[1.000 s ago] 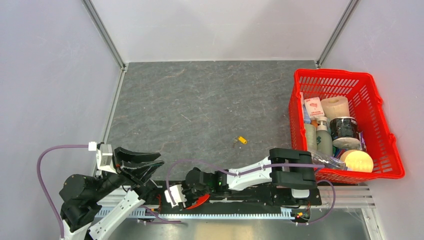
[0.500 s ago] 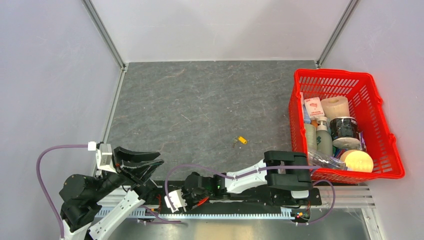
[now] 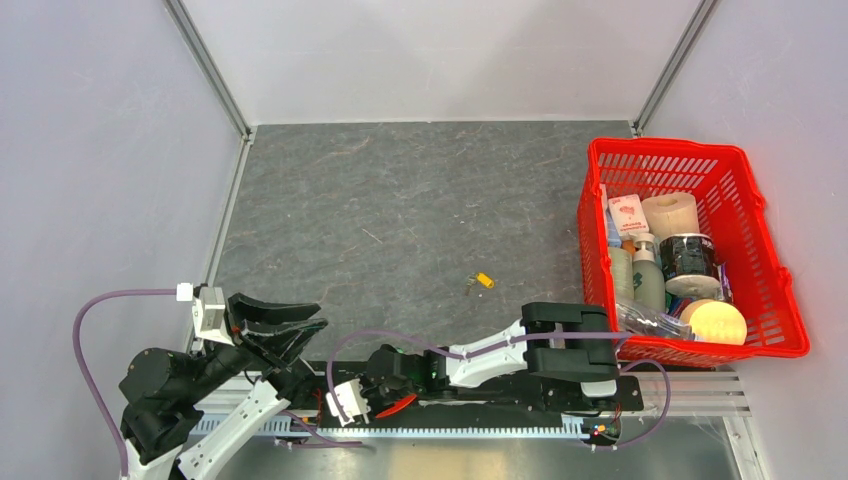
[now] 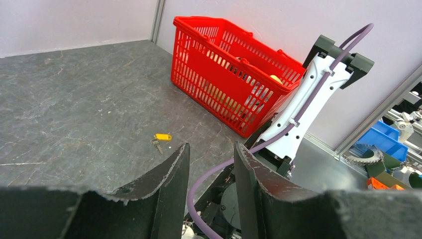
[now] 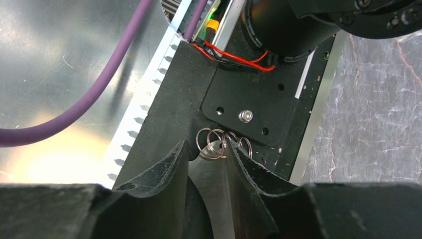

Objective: Put the keys on the keyring

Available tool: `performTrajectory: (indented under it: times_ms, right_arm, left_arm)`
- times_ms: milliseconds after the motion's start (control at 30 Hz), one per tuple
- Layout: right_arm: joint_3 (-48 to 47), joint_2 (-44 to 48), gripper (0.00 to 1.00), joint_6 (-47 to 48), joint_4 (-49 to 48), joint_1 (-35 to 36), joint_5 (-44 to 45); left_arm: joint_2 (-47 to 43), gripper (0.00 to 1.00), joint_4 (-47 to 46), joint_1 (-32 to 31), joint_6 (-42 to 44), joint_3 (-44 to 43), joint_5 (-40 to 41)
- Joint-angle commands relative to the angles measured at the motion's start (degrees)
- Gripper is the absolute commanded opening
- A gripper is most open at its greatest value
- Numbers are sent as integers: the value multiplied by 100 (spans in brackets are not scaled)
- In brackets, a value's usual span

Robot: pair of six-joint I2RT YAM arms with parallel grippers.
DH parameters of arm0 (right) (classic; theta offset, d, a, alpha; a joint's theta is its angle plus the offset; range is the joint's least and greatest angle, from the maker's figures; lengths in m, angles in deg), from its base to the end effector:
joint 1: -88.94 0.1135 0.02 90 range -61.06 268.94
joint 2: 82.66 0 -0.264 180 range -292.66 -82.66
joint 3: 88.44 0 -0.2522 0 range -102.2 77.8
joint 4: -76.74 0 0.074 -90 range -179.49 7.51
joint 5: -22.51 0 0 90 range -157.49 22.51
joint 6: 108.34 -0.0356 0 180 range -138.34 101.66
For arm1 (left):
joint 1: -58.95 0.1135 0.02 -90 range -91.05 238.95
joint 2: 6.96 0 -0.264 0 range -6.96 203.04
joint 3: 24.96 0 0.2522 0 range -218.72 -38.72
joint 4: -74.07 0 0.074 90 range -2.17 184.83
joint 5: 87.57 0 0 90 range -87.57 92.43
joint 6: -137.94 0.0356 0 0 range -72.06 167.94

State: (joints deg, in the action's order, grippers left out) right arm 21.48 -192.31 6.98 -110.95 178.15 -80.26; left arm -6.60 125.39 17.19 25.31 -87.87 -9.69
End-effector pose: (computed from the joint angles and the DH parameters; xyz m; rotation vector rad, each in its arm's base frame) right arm -0.0024 0.3956 0.1440 -1.9607 1.0948 0.8718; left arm -0.0207 0.0084 0.3602 0.4270 1.4025 -1.0743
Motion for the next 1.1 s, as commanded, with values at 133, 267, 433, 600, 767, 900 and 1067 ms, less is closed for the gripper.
performTrajectory:
  times_ms: [133, 267, 433, 600, 767, 900, 1067]
  right_arm:
    - [-248, -133, 34, 135, -333, 18, 135]
    - [-231, -112, 27, 138, -342, 7, 185]
    - [-247, -95, 18, 149, -334, -15, 223]
    - [-261, -99, 9, 161, -384, -22, 309]
    - [-175, 97, 0, 160, -571, -35, 624]
    - [122, 585, 0, 81, -864, -35, 1201]
    - [443, 1367, 0, -235, -933, -35, 1957]
  left_arm:
    - [-356, 45, -38, -17, 104, -95, 56]
    - [-358, 45, -38, -25, 115, -95, 61]
    - [-346, 46, -34, -25, 120, -95, 69]
    - [-345, 46, -38, -25, 134, -113, 78]
    - [-328, 46, -62, -25, 105, -142, 76]
    - [-207, 47, -64, -25, 114, -309, 26]
    - [-62, 47, -85, -25, 81, -601, -118]
